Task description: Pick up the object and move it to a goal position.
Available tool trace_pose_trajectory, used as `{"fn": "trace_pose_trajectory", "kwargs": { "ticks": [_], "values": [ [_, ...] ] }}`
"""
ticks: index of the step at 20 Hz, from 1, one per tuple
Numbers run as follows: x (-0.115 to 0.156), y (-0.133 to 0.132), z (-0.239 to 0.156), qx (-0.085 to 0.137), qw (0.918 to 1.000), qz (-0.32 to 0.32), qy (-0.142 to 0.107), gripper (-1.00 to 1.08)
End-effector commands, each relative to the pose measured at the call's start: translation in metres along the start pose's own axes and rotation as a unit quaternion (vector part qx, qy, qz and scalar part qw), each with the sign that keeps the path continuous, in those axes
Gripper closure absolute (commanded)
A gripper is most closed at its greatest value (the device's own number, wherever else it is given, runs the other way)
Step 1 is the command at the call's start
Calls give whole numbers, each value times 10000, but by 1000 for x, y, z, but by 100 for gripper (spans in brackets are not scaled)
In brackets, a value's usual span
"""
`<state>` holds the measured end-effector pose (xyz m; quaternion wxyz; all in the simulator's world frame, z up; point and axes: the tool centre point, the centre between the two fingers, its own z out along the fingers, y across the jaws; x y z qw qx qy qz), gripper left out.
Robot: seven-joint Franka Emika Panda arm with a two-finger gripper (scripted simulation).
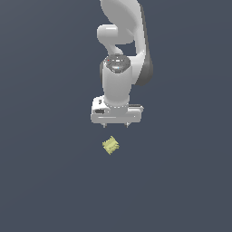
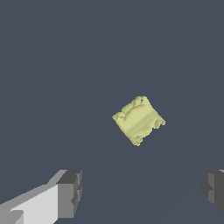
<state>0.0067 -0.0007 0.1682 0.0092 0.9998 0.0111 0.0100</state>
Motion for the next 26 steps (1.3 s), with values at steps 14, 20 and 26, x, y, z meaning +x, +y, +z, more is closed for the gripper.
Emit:
{"fn": "trace_pose_trajectory", "kwargs": {
  "ticks": [14,20,26],
  "values": [
    [11,-1,-12,-104,9994,-298,162,-92],
    [12,0,-8,-83,9998,-63,147,-92],
    [15,3,2,-43,9989,453,116,-92]
  ]
}}
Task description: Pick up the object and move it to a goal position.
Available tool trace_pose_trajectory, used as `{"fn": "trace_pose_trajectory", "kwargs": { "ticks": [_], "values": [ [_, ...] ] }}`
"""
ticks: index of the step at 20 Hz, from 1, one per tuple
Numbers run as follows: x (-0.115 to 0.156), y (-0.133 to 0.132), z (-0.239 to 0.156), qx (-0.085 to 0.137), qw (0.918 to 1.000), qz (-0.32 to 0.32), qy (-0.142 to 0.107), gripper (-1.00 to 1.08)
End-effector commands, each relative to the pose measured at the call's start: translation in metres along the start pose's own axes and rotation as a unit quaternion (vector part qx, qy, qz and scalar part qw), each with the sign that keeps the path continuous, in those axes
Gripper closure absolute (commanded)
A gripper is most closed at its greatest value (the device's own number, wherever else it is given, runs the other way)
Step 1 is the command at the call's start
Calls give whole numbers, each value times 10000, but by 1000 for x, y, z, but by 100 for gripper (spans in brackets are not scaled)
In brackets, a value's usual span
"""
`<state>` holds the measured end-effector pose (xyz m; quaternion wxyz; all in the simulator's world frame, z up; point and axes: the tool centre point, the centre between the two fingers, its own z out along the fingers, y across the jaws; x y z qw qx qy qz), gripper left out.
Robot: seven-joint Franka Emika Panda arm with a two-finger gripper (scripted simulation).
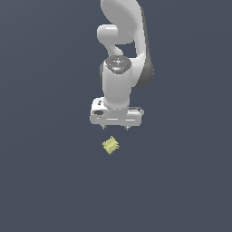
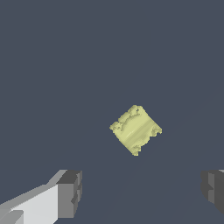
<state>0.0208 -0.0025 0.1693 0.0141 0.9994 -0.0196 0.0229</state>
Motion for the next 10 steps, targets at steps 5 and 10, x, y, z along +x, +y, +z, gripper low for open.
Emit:
{"fn": "trace_pose_trajectory", "kwargs": {
  "ticks": [5,10],
  "values": [
    [4,4,15,39,9969,790,-56,-92],
    [8,7,30,61,9877,1559,-110,-92]
  ]
}}
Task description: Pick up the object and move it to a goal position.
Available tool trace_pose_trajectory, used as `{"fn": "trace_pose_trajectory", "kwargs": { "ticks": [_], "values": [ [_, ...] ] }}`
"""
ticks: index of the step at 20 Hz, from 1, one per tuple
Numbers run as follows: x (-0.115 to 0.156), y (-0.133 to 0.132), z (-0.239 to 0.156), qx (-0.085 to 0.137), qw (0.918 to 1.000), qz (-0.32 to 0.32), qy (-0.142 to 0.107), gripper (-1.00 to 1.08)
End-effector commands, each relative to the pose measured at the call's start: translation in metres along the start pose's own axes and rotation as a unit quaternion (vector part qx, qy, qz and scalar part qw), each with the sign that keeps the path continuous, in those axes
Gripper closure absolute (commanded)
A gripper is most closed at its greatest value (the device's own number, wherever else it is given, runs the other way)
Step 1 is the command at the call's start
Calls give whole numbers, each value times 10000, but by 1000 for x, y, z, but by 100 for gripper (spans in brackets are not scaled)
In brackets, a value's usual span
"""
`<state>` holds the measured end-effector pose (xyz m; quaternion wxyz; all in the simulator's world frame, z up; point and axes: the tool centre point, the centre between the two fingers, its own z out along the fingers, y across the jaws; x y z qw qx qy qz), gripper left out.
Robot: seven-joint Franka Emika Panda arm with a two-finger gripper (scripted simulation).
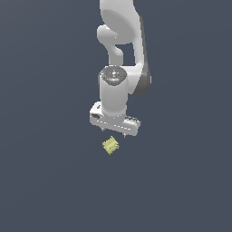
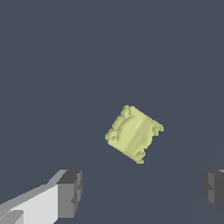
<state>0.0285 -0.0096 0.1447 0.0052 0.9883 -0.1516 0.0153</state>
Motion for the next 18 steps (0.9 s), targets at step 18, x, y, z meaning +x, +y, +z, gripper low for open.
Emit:
{"fn": "trace_pose_trajectory", "kwargs": {
  "ticks": [18],
  "values": [
    [15,11,49,-9,9667,2555,-148,-92]
  ]
}}
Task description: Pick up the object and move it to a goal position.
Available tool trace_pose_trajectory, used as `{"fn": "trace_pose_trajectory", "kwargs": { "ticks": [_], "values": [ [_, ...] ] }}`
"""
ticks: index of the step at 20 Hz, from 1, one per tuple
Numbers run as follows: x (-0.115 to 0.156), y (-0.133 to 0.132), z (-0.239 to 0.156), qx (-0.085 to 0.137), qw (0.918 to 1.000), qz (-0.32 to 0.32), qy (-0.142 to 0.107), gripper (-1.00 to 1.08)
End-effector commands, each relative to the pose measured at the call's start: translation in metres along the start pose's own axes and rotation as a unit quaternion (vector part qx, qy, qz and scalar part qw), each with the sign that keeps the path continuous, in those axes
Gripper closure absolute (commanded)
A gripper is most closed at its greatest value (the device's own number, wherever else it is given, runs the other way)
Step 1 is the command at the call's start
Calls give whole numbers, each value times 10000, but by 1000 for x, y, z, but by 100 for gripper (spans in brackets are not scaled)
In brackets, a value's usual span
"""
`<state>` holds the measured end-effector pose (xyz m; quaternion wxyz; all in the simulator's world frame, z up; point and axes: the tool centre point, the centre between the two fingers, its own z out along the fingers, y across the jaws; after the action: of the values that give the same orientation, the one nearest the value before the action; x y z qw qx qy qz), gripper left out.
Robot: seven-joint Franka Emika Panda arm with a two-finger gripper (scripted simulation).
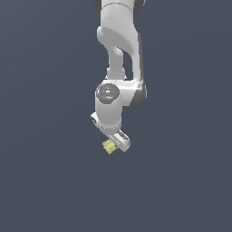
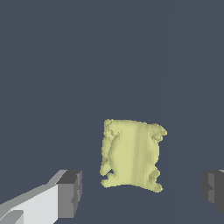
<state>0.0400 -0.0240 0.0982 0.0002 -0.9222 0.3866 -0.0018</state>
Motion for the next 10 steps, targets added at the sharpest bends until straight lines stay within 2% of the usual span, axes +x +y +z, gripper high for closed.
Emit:
{"fn": "trace_pose_trajectory", "kwargs": {
  "ticks": [1,10],
  "values": [
    [2,0,4,-3,9998,203,-6,-92],
    [3,1,8,-10,9991,430,-15,-92]
  ]
}}
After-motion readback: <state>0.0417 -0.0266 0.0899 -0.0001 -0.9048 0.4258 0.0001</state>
